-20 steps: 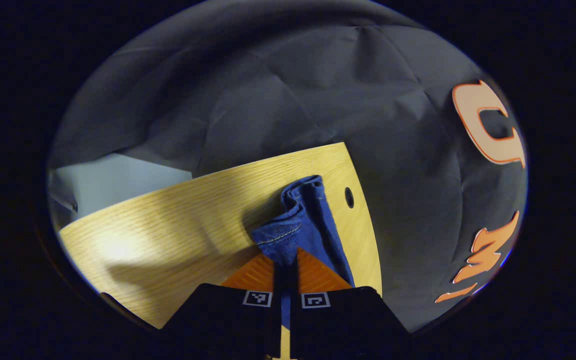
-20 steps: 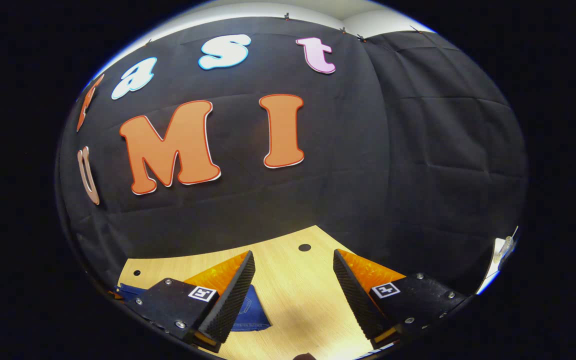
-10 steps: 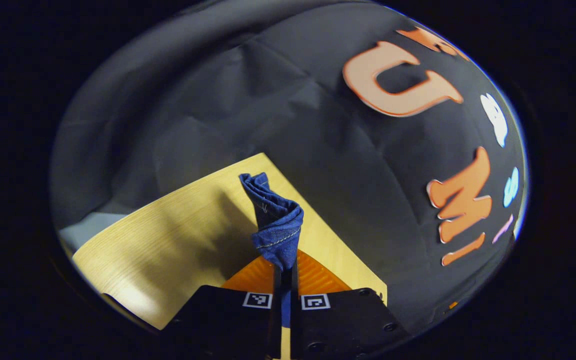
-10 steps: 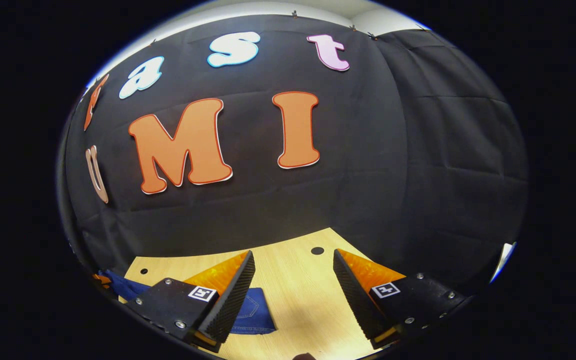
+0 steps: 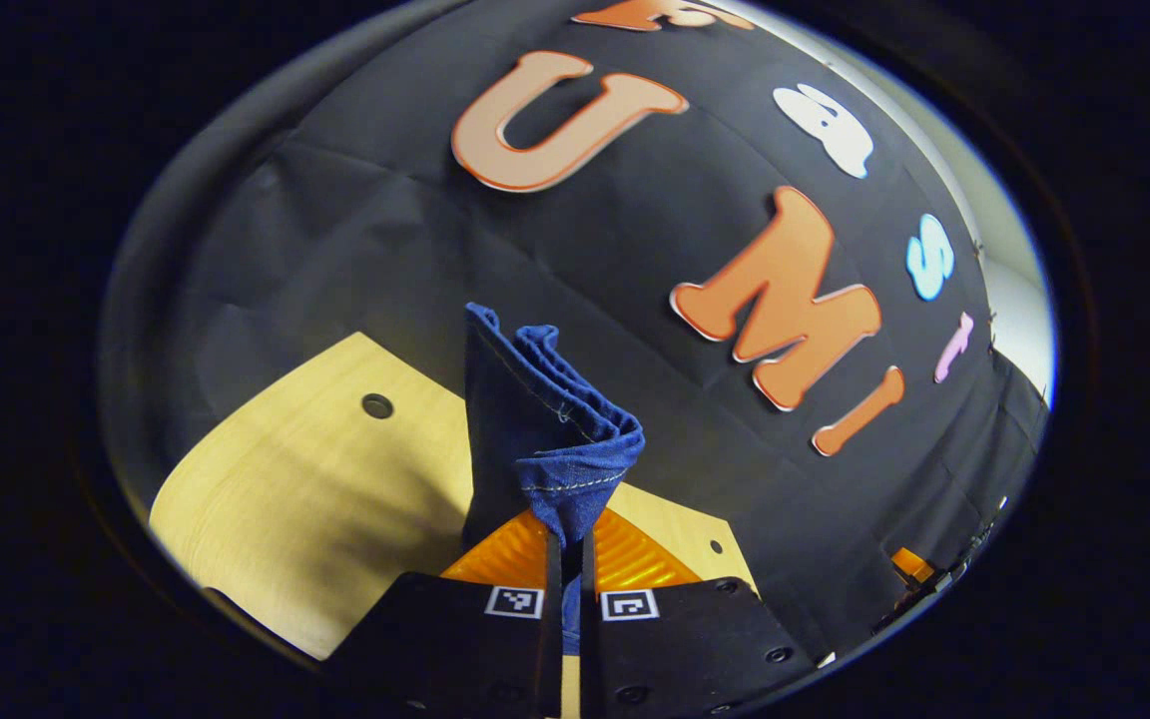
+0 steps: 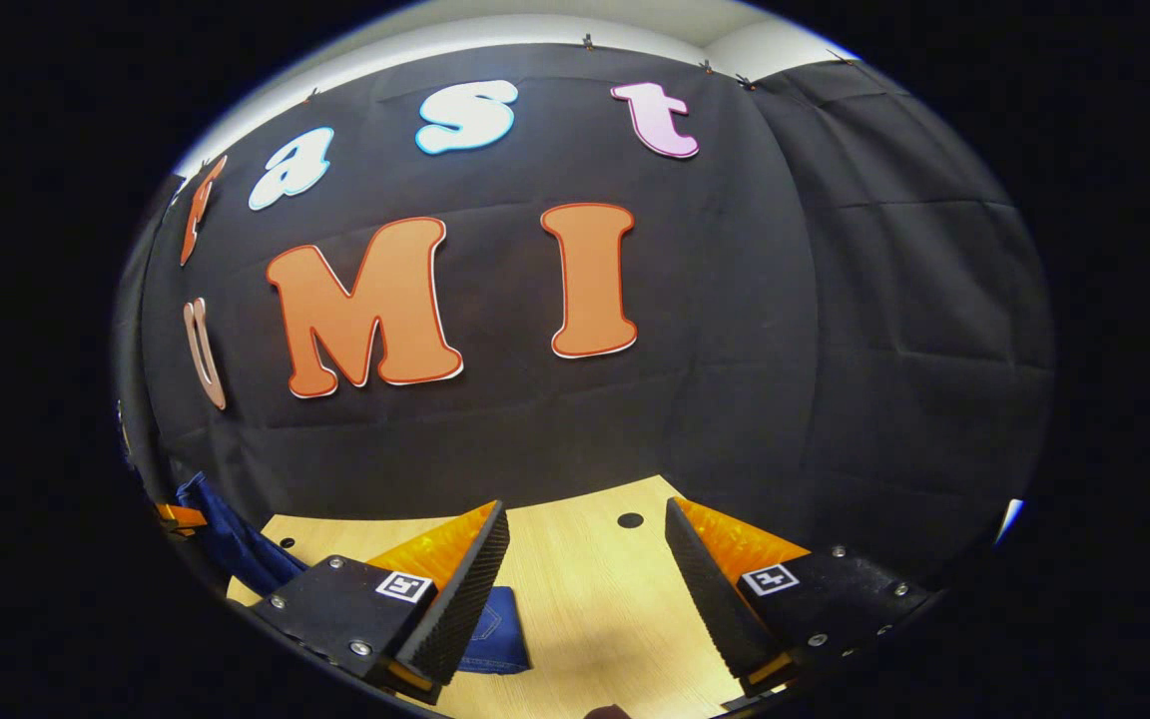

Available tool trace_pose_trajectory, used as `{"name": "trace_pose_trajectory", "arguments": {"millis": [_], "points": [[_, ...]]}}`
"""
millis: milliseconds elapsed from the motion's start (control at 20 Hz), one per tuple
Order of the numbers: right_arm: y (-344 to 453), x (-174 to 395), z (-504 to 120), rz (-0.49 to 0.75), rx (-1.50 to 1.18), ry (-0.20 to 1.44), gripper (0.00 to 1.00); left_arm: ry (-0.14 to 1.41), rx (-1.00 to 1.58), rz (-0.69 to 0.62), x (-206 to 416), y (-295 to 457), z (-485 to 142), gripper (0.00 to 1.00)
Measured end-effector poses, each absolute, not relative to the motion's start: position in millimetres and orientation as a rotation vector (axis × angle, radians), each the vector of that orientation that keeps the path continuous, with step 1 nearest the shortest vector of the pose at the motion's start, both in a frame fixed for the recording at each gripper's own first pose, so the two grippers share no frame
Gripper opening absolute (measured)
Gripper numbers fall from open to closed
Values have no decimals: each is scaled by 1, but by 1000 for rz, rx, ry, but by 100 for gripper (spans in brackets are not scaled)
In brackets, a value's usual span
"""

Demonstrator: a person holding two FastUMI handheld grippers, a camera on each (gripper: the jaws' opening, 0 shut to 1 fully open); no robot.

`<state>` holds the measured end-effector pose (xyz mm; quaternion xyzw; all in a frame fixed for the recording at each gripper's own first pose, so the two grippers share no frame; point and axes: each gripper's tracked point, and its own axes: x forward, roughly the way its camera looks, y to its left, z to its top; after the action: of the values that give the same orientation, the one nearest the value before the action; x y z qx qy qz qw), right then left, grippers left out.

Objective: Grasp the waist and the cuffs of the jeans and fold them to make the two legs overlap; first hold the waist and fold one-third of the jeans toward the cuffs, then hold the cuffs and fold the remaining one-third in the same direction to finish folding.

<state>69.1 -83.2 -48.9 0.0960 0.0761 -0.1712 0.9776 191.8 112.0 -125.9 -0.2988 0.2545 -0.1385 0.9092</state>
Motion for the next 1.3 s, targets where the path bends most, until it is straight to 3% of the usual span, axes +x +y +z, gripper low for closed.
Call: {"name": "trace_pose_trajectory", "arguments": {"millis": [450, 850, 1100, 1150, 1300], "points": [[-58, 81, -57, -203, 91, 136, 97, 577, -482, -428, 184, -17, -112, 7], [-69, 86, -66, -167, 119, 153, 97, 704, -301, -497, 179, -123, -151, 7], [-59, 82, -68, -136, 143, 150, 97, 804, -112, -525, 145, -182, -187, 8], [-56, 82, -68, -133, 128, 147, 97, 808, -72, -554, 136, -193, -191, 26], [-42, 81, -65, -108, 99, 135, 98, 738, -13, -621, 122, -223, -181, 67]]}}
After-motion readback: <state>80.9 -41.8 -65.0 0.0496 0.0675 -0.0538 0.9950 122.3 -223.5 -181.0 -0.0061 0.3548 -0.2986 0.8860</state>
